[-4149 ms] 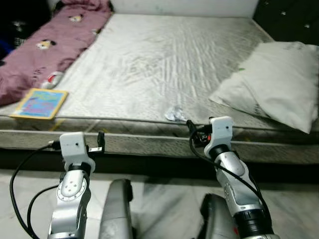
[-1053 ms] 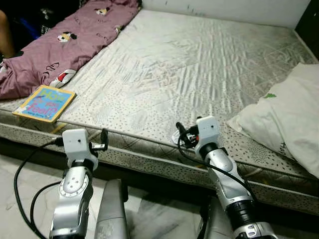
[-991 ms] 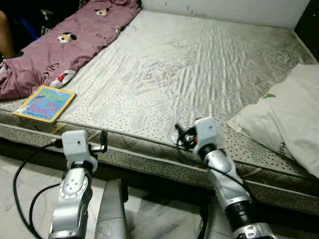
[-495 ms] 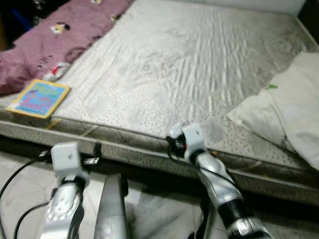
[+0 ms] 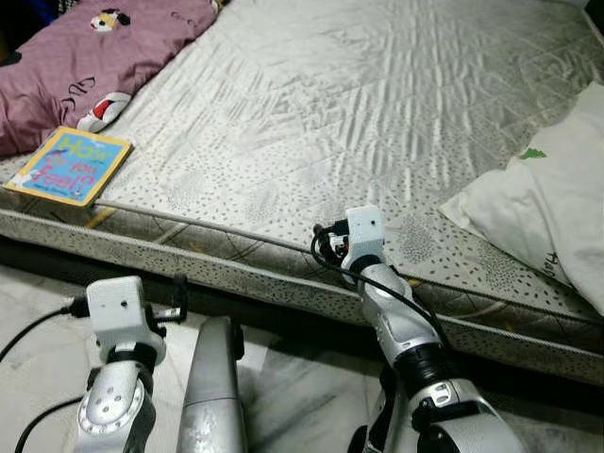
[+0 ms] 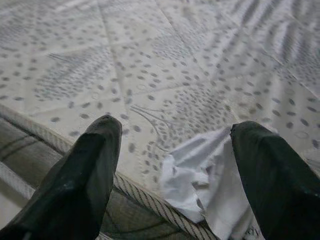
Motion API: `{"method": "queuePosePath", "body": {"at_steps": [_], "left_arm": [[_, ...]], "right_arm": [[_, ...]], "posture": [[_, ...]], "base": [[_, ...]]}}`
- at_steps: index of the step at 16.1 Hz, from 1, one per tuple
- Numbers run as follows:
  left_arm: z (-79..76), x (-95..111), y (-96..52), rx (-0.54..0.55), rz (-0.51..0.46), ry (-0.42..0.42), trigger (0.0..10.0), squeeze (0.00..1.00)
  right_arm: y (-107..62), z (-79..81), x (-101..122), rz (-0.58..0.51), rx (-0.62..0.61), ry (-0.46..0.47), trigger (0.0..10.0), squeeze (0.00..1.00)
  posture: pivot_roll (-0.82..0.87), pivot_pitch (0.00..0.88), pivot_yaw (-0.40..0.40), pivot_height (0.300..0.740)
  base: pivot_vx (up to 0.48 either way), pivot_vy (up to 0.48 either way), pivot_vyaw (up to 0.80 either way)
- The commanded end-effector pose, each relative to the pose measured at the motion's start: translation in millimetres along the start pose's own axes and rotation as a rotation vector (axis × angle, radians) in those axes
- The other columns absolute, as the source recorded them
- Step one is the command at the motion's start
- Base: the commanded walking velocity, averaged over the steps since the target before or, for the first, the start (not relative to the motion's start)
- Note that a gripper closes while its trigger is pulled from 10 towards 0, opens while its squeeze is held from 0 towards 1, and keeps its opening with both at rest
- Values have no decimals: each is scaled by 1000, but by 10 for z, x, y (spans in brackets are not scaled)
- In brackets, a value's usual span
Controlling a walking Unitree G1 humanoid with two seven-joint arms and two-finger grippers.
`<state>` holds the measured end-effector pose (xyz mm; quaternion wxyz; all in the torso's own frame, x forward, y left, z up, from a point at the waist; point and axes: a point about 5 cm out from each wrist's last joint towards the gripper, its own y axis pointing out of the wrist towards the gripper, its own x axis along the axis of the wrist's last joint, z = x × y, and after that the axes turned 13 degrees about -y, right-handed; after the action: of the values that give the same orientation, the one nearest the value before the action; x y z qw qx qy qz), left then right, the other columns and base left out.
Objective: Clean up the room
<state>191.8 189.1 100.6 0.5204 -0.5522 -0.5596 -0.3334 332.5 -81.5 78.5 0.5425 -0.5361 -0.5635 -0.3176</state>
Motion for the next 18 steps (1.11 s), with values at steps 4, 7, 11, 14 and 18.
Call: {"method": "queuePosePath", "body": {"at_steps": [4,7,11,14,18], "left_arm": [[-20,2,-75,22,12,-3,10000,0],[-24,11,-72,29,13,-7,10000,0],[-27,16,-71,37,15,-9,10000,0],[-24,16,-59,44,14,-10,10000,0],[-27,24,-32,49,7,-12,10000,0]], "right_arm": [[81,-26,45,18,-64,20,10000,0],[138,-27,107,19,-84,19,10000,0],[143,57,7,79,-98,-2,10000,0],[158,65,-29,115,-128,-14,10000,0],[189,9,-31,148,-176,-24,10000,0]], "posture": [[261,179,-62,531],[258,186,-69,531],[272,188,-73,531],[276,184,-79,531],[281,172,-82,531]], "base": [[0,0,0],[0,0,0],[0,0,0],[0,0,0],[0,0,0]]}}
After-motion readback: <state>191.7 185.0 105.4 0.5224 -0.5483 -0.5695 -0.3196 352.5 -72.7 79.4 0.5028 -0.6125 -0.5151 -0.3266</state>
